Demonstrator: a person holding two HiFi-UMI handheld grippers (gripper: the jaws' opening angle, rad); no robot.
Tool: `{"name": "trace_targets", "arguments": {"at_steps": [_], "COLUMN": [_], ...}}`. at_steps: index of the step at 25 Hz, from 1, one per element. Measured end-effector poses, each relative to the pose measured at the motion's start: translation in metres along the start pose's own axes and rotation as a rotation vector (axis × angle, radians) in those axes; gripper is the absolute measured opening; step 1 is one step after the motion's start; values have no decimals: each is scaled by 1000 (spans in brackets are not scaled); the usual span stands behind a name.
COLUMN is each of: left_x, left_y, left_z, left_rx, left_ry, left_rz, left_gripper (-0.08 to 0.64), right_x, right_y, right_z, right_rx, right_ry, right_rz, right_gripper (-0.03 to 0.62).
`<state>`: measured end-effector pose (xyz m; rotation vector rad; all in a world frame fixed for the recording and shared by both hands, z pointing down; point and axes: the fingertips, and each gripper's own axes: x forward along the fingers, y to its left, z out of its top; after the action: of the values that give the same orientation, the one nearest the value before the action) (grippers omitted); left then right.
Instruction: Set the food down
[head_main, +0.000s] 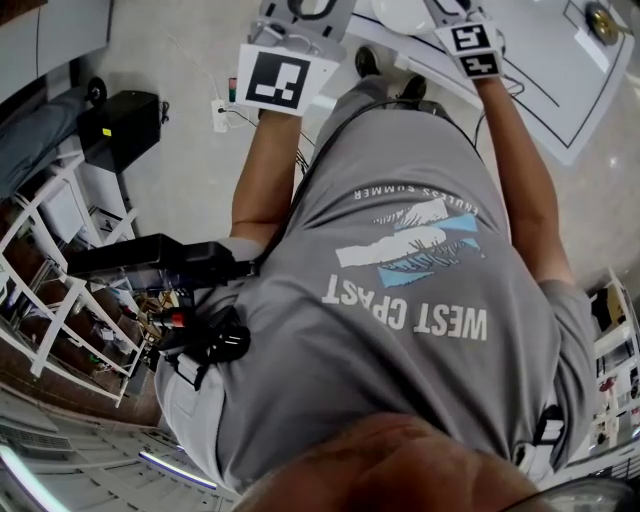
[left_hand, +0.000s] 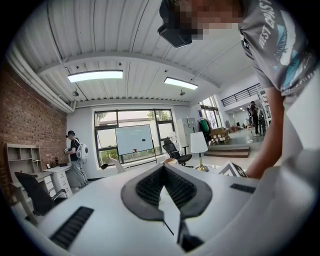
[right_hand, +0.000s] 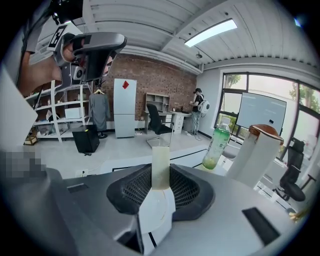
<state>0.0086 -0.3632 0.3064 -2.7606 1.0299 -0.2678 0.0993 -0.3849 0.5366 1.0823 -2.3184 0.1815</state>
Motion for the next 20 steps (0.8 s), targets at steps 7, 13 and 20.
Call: {"name": "trace_targets", "arguments": {"at_steps": [7, 13, 20], "left_x": [-5, -9, -11], "left_y": [0, -1, -2], "left_z": [-4, -9, -13], "left_rx": [-21, -35, -36], "left_ry": [0, 7, 16], "left_rz": [8, 12, 10], "left_gripper": [6, 6, 6], "right_x": [11, 25, 41], "right_y": [7, 12, 15], "right_z": [-16, -38, -63], "right_rx": [-50, -132, -220], "right_ry": [55, 137, 238], "right_rz": [1, -13, -20], "right_gripper": [107, 107, 107]}}
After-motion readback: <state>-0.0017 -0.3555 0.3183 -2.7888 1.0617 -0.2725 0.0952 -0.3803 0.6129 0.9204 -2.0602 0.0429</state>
